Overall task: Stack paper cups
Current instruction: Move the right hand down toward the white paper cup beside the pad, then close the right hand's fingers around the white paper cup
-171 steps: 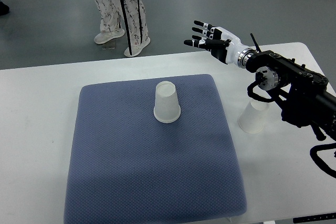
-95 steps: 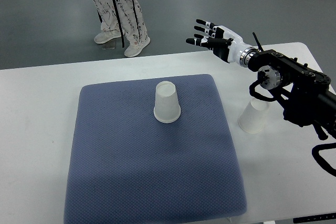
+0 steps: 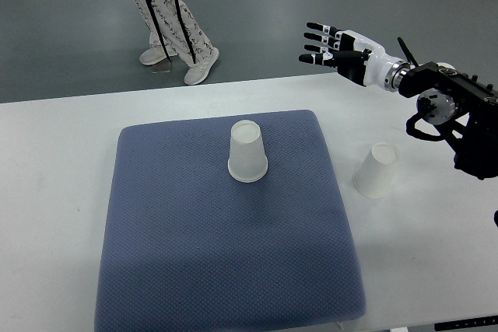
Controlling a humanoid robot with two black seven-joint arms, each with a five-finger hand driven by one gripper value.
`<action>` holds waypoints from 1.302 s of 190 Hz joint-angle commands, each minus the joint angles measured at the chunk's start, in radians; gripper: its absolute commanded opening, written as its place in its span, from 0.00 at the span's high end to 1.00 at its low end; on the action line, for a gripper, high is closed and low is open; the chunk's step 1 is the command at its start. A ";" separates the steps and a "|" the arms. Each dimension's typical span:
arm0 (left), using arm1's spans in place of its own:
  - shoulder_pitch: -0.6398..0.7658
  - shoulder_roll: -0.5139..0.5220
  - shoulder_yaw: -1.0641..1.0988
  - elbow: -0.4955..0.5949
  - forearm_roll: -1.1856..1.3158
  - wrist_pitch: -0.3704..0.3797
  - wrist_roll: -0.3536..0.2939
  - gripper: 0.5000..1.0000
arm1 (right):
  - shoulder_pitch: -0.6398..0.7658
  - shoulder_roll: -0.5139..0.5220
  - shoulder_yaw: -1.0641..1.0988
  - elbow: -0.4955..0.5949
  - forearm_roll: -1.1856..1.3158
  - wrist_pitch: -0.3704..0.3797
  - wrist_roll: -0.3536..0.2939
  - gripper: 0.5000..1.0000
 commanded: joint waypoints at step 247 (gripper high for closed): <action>0.000 0.000 -0.001 0.000 0.000 0.000 0.000 0.00 | 0.100 -0.508 -0.582 0.655 -0.782 -0.091 -0.026 0.06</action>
